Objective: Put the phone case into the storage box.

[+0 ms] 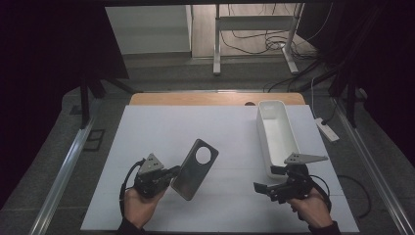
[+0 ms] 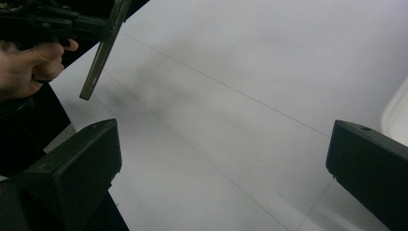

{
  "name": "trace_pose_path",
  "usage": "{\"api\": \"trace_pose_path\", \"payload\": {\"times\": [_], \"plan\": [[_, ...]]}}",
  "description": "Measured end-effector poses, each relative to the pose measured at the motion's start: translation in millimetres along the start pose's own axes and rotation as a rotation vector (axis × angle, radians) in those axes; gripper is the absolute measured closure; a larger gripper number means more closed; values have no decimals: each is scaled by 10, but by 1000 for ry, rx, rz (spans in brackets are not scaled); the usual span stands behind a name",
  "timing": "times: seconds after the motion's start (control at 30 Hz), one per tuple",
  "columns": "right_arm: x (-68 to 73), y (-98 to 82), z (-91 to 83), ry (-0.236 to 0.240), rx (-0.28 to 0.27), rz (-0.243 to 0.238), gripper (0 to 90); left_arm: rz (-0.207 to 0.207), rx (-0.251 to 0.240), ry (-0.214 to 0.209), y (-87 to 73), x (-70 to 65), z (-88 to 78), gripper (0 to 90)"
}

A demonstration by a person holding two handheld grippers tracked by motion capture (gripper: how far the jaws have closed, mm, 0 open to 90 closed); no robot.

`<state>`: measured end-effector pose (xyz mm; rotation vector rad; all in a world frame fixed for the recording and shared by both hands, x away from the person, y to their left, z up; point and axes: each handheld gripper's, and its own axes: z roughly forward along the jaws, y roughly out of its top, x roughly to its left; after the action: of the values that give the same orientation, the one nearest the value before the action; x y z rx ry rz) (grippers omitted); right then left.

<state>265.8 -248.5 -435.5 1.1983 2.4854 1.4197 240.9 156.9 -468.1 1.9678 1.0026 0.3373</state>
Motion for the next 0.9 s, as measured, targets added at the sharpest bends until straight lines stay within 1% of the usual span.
{"api": "trace_pose_path", "payload": {"times": [0.33,0.43,0.77,0.9], "plan": [[80,81,172,33,18,-21,0,5,10,-6,35,-40,79,888],[92,105,213,39,18,-20,0,7,11,-3,44,-55,98,888],[152,189,366,68,20,-11,0,15,24,-13,75,-127,189,887],[184,237,454,91,20,0,0,18,26,-16,86,-151,218,888]]}}
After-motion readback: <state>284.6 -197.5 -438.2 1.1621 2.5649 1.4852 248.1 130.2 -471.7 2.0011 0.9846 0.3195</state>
